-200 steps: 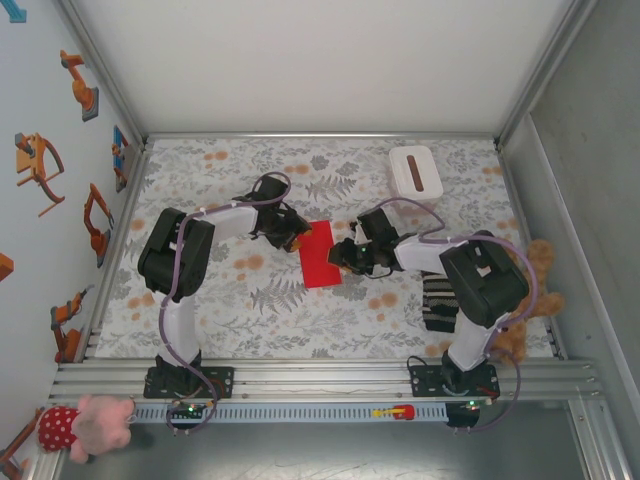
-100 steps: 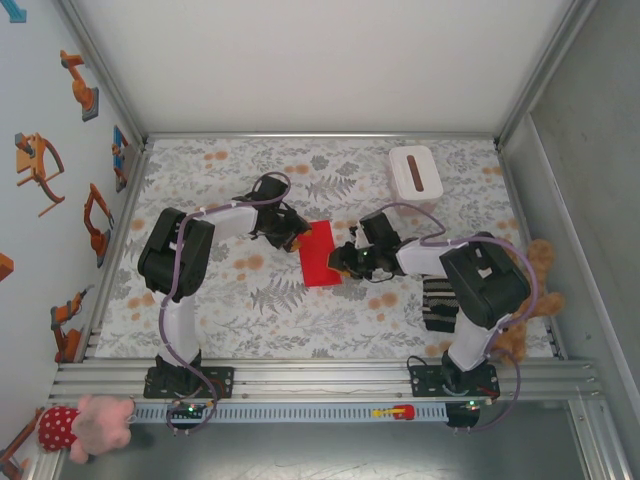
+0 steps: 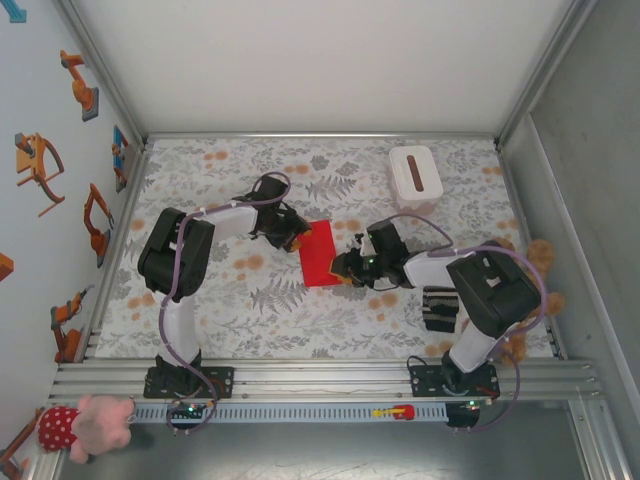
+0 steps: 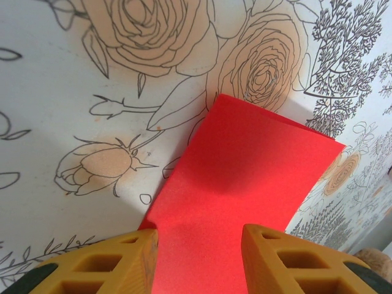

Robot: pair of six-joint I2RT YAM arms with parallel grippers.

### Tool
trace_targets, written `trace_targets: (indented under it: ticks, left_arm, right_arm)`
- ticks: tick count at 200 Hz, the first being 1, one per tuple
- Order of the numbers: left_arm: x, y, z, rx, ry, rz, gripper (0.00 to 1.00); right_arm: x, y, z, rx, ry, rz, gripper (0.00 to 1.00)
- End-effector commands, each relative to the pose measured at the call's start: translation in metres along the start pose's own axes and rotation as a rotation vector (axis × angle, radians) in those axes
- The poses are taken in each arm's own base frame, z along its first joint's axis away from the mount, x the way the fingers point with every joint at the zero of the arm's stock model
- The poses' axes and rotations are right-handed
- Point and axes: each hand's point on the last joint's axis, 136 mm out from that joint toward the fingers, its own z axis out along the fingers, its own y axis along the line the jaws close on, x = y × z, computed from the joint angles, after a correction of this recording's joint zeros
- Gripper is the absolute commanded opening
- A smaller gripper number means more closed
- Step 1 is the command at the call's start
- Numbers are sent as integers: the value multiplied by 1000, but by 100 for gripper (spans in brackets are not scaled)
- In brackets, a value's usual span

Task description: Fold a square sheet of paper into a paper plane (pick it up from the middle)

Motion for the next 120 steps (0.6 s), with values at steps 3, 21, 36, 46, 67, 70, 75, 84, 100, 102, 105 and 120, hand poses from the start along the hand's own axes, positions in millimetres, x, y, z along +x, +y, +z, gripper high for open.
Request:
trace_targets:
  ticks: [3, 21, 36, 46, 67, 70, 75, 84, 100, 102, 105, 120]
  left_arm:
    - [6, 51, 18, -165, 34, -51, 42]
    - [6, 50, 18, -162, 33, -47, 42]
    - [6, 50, 17, -161, 33, -47, 42]
    - [6, 49, 17, -160, 33, -46, 42]
    - [7, 51, 17, -164, 34, -44, 42]
    - [7, 50, 17, -163, 34, -44, 42]
    - [7, 50, 17, -163, 34, -44, 42]
    - [7, 51, 17, -164, 34, -44, 42]
    - [7, 50, 17, -162, 34, -43, 42]
    - [7, 50, 17, -162, 35, -43, 42]
    - [7, 50, 17, -162, 34, -42, 42]
    - [7, 50, 17, -162, 33, -40, 42]
  right_arm:
    - [-3, 11, -7, -48, -31, 6, 33]
    - [-4, 11, -6, -59, -37, 17, 33]
    - [-5, 9, -6, -55, -44, 30, 33]
    - [-5, 8, -6, -53, -52, 35, 33]
    - [-6, 6, -8, -46, -67, 41, 33]
    - [-6, 6, -8, -46, -68, 42, 33]
    - [-6, 6, -9, -45, -70, 43, 33]
    - [-6, 5, -9, -43, -76, 46, 33]
    - [-5, 5, -11, -45, -80, 53, 34]
    - [-5, 5, -11, -47, -82, 54, 34]
    - [-5, 5, -11, -48, -82, 56, 35]
    - [-4, 7, -12, -63, -85, 61, 35]
